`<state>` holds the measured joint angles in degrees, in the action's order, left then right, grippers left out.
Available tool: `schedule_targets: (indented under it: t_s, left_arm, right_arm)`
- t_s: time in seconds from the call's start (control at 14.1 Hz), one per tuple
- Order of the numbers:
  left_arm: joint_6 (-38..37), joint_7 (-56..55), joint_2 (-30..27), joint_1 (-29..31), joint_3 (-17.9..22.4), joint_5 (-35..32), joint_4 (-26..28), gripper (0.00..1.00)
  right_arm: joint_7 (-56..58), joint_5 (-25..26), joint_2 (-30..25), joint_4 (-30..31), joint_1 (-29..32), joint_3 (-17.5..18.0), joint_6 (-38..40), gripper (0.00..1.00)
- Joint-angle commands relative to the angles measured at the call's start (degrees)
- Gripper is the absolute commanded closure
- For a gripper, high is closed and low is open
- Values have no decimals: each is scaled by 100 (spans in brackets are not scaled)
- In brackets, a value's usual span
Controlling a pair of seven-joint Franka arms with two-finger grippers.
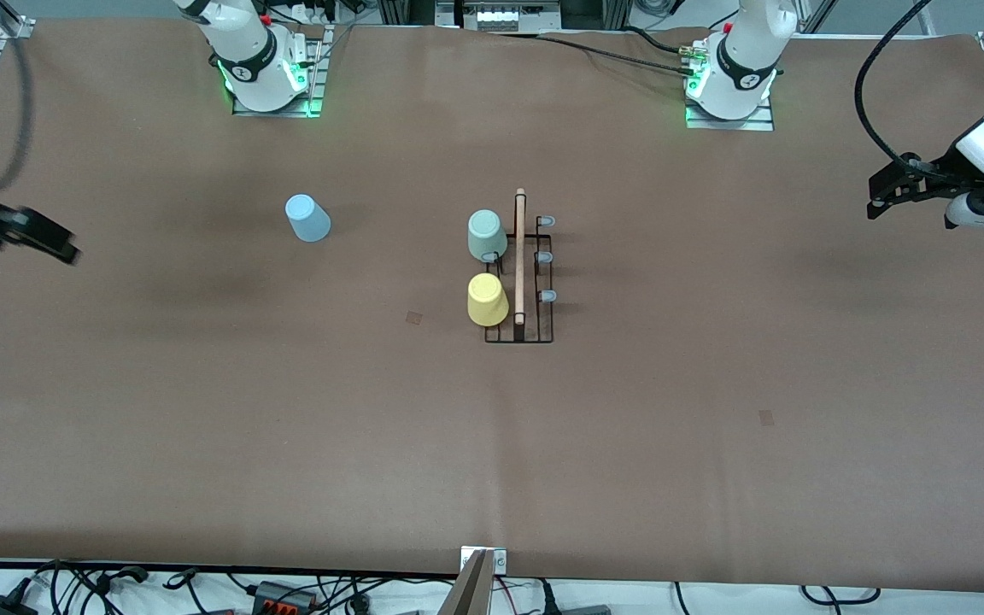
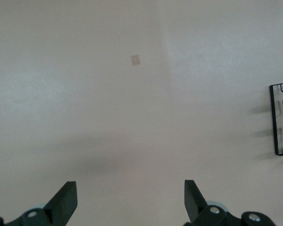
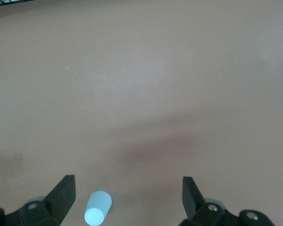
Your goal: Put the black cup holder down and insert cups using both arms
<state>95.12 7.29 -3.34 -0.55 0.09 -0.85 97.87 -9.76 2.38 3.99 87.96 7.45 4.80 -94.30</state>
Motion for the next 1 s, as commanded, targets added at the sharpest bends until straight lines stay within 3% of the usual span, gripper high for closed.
schedule_targets:
  t_s: [0.0, 0.36, 0.78, 0.92]
  left_arm:
    - [-126, 1, 44, -42, 44, 120, -145, 0]
    - [-134, 1, 44, -33, 44, 120, -145, 0]
    - [-169, 45, 44, -7, 79, 120, -128, 0]
    - [-179, -8, 61, -15, 79, 120, -136, 0]
  right_arm:
    - [158, -18, -197, 152, -6, 3, 70, 0]
    - [1114, -71, -136, 134, -15, -32, 26, 0]
    - [1196, -44, -40, -146, -15, -49, 123, 0]
    - [1187, -45, 128, -331, -216, -303, 245, 0]
